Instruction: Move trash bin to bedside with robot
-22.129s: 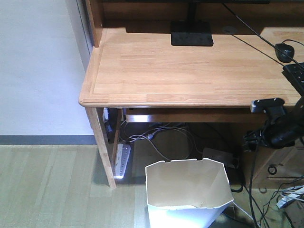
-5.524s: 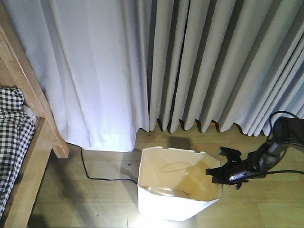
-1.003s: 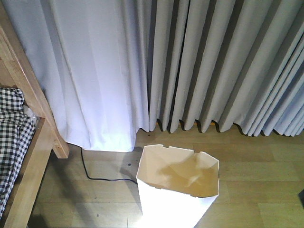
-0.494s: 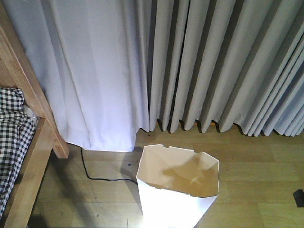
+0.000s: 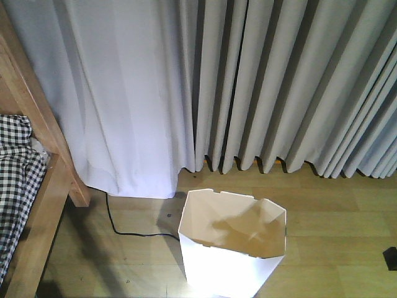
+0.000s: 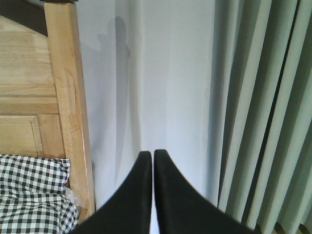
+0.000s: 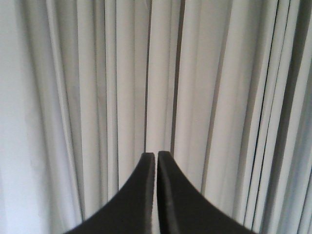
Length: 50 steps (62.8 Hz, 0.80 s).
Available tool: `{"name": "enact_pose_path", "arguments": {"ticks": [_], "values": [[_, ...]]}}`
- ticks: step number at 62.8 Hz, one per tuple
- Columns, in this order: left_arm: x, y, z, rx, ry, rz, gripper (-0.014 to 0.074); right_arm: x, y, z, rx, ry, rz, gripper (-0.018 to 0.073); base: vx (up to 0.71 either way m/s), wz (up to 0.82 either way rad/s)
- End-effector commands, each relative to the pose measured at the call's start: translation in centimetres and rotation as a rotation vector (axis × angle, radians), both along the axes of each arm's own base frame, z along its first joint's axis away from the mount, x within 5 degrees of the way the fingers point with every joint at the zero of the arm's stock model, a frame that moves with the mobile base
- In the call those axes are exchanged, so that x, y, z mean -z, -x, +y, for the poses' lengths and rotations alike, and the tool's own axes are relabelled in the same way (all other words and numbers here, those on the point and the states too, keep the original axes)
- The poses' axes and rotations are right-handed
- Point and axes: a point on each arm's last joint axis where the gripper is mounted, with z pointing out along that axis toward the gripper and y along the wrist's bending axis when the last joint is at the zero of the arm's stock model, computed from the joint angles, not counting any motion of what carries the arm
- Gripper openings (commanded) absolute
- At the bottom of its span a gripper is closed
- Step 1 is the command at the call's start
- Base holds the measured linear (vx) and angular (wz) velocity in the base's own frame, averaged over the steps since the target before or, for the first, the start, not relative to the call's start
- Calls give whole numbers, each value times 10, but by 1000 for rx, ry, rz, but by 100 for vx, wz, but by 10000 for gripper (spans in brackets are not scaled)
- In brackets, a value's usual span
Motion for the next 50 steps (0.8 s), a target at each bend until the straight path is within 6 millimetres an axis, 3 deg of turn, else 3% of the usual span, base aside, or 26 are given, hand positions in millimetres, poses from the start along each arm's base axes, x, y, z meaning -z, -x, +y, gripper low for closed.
{"name": "enact_pose_path", "arguments": {"ticks": [1, 50], "values": [[2, -1, 0, 1, 12, -60, -6, 0, 0, 0, -2, 7, -60, -10, 0, 0], [2, -1, 0, 1, 12, -60, -6, 0, 0, 0, -2, 6, -61, -10, 0, 0]]}}
